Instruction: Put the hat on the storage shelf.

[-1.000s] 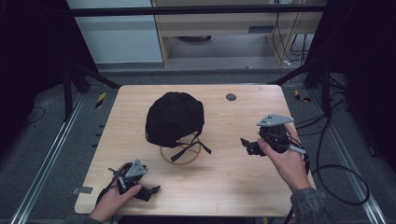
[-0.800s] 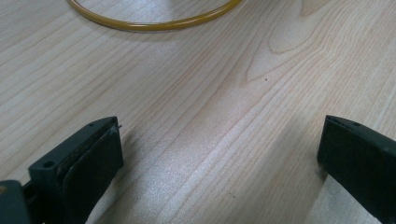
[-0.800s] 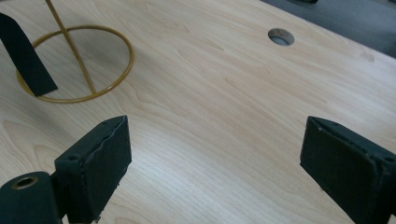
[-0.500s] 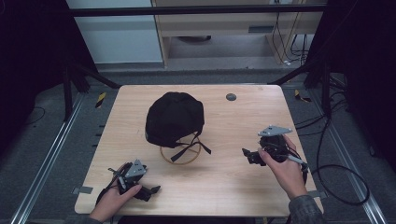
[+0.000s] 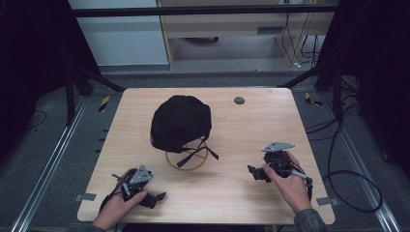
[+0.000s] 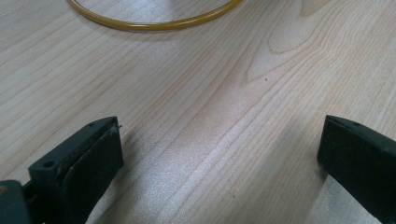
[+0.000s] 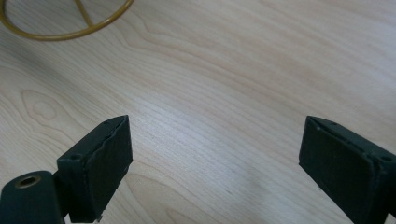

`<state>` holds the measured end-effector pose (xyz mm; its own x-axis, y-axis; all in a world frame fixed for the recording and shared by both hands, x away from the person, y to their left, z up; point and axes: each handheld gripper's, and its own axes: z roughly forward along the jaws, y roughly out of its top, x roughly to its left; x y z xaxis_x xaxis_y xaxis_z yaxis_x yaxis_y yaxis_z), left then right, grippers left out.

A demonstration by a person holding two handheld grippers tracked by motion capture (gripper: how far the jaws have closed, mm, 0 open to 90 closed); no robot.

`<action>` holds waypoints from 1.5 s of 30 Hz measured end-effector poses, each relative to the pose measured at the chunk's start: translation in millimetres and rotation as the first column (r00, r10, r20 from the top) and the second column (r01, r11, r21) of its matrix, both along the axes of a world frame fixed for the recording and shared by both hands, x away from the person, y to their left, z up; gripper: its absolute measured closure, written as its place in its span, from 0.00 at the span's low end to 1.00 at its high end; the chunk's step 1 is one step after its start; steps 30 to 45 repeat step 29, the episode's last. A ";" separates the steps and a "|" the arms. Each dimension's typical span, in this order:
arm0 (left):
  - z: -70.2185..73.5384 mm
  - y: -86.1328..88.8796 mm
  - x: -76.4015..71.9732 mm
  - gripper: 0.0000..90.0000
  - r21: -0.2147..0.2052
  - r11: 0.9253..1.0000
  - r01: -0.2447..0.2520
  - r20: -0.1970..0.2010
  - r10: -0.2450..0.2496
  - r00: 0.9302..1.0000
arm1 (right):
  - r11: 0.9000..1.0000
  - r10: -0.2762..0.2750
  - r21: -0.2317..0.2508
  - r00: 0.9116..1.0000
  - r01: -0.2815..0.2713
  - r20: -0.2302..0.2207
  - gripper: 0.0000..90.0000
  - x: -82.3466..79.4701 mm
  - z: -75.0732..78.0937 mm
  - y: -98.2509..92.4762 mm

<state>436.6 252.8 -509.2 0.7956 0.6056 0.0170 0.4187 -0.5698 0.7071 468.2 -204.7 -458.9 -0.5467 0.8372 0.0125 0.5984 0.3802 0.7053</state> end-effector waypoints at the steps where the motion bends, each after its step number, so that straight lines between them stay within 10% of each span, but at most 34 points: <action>1: 0.0 0.0 0.0 0.00 0.000 1.000 0.000 0.000 0.000 1.000 | 1.000 -0.002 0.008 1.000 0.002 -0.005 0.11 0.4 -4.8 1.9; 12: 0.0 0.0 0.0 0.00 0.000 1.000 0.000 0.000 0.000 1.000 | 0.999 -0.027 0.039 0.999 0.028 -0.039 0.11 9.4 -44.6 21.3; 22: 0.0 0.0 0.0 0.00 0.000 1.000 0.000 0.000 0.000 1.000 | 0.999 -0.038 0.010 0.998 0.038 0.040 0.06 7.6 -52.9 28.7; 45: 0.0 -0.1 0.4 0.00 0.000 1.000 0.003 0.000 -0.003 1.000 | 0.999 -0.044 0.008 0.998 0.044 0.042 0.06 6.9 -53.0 28.8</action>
